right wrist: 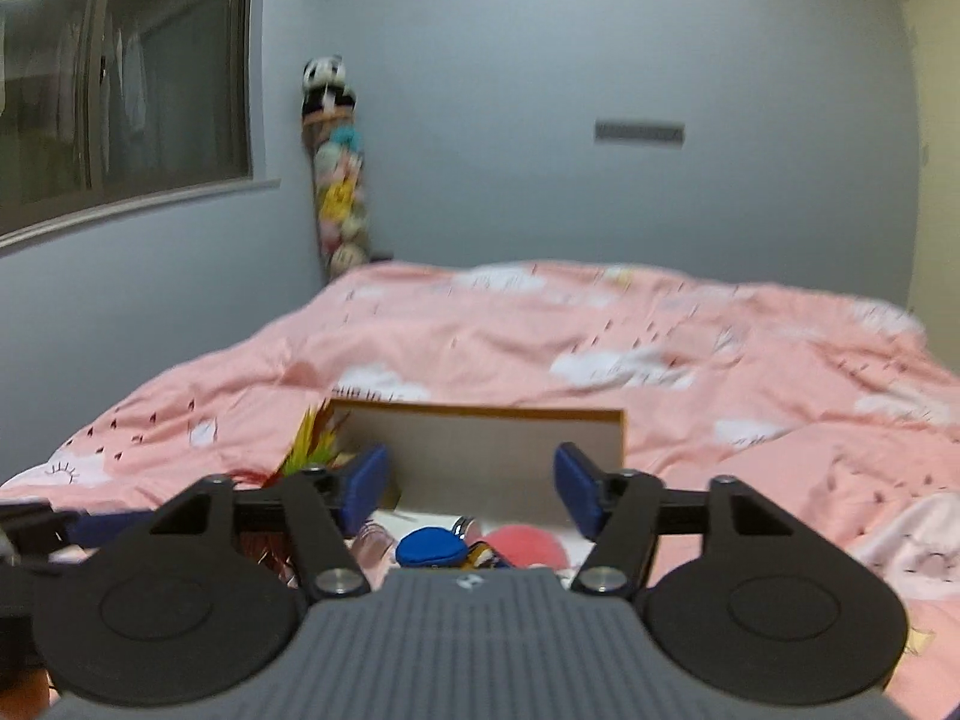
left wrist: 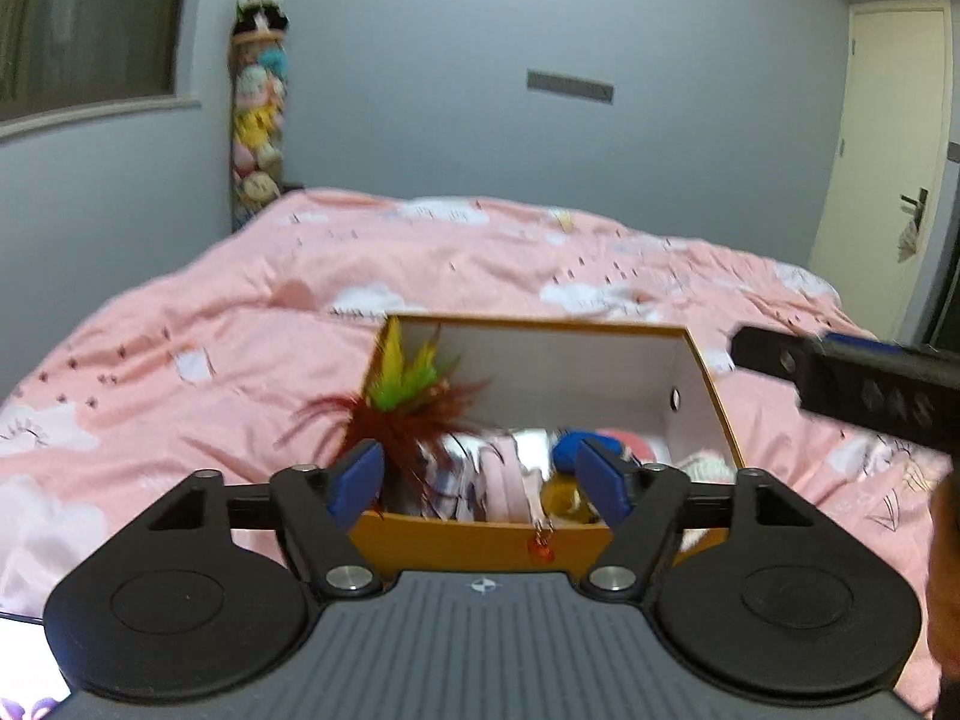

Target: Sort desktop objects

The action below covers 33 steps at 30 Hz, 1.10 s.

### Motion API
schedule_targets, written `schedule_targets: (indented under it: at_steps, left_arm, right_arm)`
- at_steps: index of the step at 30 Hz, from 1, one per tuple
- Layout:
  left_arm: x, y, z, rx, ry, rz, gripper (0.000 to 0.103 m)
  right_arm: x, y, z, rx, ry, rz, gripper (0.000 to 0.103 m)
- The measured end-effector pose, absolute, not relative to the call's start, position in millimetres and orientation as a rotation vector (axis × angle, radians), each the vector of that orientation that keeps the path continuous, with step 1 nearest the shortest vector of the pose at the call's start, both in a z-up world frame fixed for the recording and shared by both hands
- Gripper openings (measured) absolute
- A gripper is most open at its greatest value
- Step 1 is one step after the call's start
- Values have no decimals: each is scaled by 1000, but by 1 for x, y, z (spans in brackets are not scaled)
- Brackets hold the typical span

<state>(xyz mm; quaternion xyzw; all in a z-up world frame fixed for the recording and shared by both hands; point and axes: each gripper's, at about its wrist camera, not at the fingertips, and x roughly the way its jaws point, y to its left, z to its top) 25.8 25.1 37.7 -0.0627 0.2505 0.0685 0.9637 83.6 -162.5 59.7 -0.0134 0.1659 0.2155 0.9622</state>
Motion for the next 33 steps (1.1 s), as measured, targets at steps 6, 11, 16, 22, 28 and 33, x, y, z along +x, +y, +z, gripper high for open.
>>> schedule_targets:
  at_steps: [6, 11, 16, 22, 28, 33]
  left_arm:
    - [24, 19, 38, -94, 501, 174, 87]
    - [25, 18, 20, -81, 549, 179, 87]
    - [30, 19, 1, -74, 612, 172, 87]
    - [32, 19, -15, -80, 668, 158, 87]
    - [34, 19, -26, -90, 734, 156, 87]
    - [35, 18, -31, -88, 761, 151, 87]
  right_arm:
    - [61, -169, 49, -31, 303, 408, 88]
    - [58, -175, 31, -6, 344, 360, 90]
    - [67, -177, 7, 13, 444, 324, 90]
    - [74, -170, -17, -18, 534, 314, 91]
    - [78, -171, -29, -16, 587, 308, 91]
    - [81, -170, -33, -22, 609, 309, 91]
